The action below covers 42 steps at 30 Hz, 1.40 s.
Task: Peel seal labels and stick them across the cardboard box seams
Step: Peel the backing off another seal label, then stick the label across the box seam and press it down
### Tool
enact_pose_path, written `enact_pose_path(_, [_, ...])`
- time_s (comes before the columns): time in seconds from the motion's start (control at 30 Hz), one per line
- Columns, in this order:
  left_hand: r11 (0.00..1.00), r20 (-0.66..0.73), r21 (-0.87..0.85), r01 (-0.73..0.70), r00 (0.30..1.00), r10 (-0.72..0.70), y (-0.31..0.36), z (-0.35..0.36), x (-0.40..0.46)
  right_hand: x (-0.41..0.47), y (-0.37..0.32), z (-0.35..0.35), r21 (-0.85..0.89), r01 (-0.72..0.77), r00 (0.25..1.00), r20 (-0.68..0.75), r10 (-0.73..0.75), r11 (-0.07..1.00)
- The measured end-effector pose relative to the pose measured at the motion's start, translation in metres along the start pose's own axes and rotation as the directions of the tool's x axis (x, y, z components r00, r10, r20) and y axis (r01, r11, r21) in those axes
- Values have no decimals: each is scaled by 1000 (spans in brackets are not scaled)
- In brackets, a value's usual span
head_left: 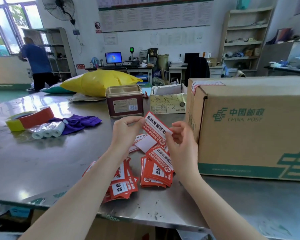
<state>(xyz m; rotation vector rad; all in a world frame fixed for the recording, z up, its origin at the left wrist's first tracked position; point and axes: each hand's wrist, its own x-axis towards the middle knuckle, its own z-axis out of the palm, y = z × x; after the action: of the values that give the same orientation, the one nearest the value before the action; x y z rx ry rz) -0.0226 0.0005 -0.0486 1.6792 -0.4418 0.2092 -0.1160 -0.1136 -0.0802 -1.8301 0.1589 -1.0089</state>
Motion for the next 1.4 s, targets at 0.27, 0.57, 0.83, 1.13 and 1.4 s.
enact_pose_path(0.27, [988, -5, -151, 42, 999, -43, 32, -5, 15, 24, -52, -2, -147, 256, 967, 49, -252, 955])
enact_pose_path(0.57, [983, 41, -175, -63, 997, 71, 114, 8, 27, 79, -126, -47, -181, 351, 930, -48, -365, 919])
enact_pose_path(0.83, [987, 98, -146, -63, 992, 78, 163, 64, 33, 135, -120, -124, -201, 139, 961, -211, -181, 970])
enact_pose_path(1.13, [911, 240, 335, -240, 957, 164, 170, 124, 34, 172, -72, -178, -182, -143, 974, -202, 106, 973])
enact_pose_path(1.4, [782, 411, 521, -342, 903, 121, 152, 138, 36, 181, -53, -188, -295, -229, 972, -116, 203, 928])
